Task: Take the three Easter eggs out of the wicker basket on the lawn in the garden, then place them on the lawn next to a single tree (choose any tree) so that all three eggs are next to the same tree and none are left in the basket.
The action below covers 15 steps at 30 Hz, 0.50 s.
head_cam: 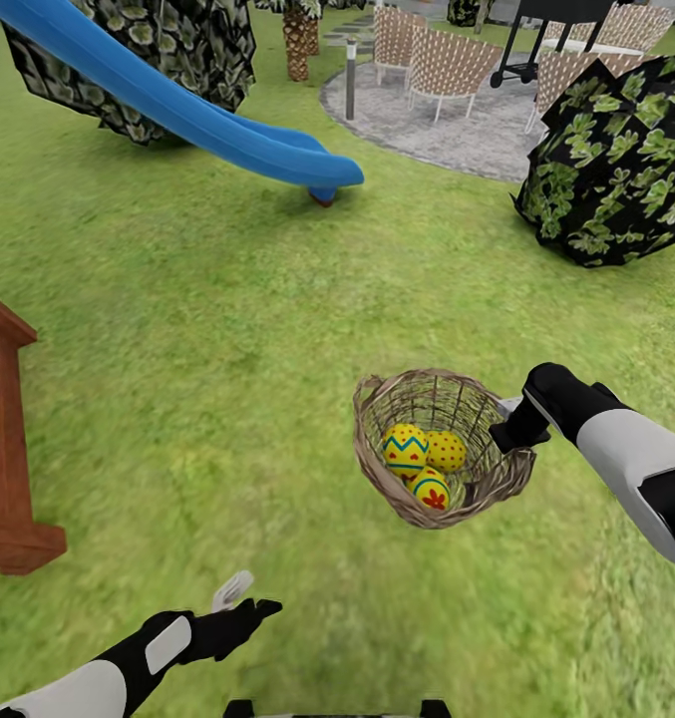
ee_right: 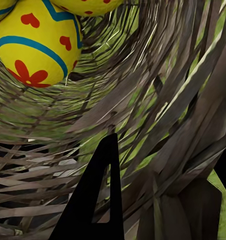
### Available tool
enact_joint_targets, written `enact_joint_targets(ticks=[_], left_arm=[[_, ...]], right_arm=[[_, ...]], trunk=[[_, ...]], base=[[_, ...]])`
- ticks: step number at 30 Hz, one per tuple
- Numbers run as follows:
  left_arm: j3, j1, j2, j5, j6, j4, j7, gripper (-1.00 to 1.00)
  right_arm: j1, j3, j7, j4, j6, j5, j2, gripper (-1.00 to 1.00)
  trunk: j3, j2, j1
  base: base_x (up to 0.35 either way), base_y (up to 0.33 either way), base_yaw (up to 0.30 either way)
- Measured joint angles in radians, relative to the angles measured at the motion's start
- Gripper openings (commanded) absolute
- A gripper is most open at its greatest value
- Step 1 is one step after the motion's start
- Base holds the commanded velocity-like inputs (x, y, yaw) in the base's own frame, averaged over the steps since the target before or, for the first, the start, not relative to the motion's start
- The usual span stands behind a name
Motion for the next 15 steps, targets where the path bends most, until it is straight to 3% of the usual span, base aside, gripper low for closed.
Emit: enact_joint_targets(ticks=[15], left_arm=[[0.0,0.0,-0.001,0.0,0.0,0.0,0.0,1.0]], right_arm=[[0.0,0.0,0.0,0.0,0.0,0.0,0.0,-1.0]], trunk=[[0.0,0.0,0.0]], base=[[-0.306,0.128,0.0]])
